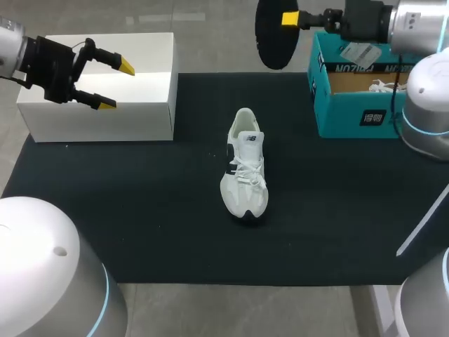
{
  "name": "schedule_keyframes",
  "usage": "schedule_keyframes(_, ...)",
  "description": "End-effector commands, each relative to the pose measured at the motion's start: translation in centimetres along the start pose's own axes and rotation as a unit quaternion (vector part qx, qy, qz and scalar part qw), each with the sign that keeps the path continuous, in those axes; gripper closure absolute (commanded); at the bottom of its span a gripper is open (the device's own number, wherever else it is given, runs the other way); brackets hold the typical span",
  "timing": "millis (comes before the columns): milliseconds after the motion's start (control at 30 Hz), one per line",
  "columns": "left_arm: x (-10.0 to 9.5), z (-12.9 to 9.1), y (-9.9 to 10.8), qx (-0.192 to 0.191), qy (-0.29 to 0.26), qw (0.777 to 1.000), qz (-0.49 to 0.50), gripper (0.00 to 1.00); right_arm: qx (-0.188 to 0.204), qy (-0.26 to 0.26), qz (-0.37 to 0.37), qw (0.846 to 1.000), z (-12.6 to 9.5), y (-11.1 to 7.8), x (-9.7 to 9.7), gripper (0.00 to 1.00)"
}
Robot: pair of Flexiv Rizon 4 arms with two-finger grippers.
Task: Take the shoe out of the shoebox, open the shoe tongue, remove and reinsert the insole, then place the shoe into the shoebox
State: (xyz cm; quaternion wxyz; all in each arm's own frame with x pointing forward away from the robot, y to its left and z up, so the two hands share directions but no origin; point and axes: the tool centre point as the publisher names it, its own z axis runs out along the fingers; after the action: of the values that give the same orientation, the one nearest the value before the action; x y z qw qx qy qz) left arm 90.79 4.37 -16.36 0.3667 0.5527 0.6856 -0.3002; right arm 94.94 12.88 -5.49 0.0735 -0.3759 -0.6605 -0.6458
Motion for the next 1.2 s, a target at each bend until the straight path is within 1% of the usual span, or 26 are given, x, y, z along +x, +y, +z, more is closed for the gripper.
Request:
schedule_keyframes(33,0.0,0.0,0.0,0.000,0.002,1.000,0.000,0.00,-0.006,0.003,-0.001,1.000,3.8,-0.3,-0.7,1.00)
schedule_keyframes(200,0.0,0.0,0.0,0.000,0.002,1.000,0.000,0.00,0.012,0.001,0.005,1.000,5.2,-1.4,-1.1,1.00)
schedule_keyframes(233,0.0,0.0,0.0,0.000,0.002,1.000,0.000,0.00,0.012,-0.004,0.003,1.000,5.3,-1.6,-1.2,1.00)
schedule_keyframes(267,0.0,0.0,0.0,0.000,0.002,1.000,0.000,0.00,0.003,-0.013,-0.009,1.000,5.4,-1.7,-1.2,1.00)
schedule_keyframes(300,0.0,0.0,0.0,0.000,0.002,1.000,0.000,0.00,-0.001,-0.019,-0.006,1.000,5.5,-1.6,-1.0,1.00)
schedule_keyframes(1067,0.0,0.0,0.0,0.000,0.002,1.000,0.000,0.00,-0.001,-0.019,-0.006,1.000,5.5,-1.6,-1.0,1.00)
schedule_keyframes(1200,0.0,0.0,0.0,0.000,0.002,1.000,0.000,0.00,0.010,-0.029,-0.022,0.999,5.0,-3.0,-2.2,1.00)
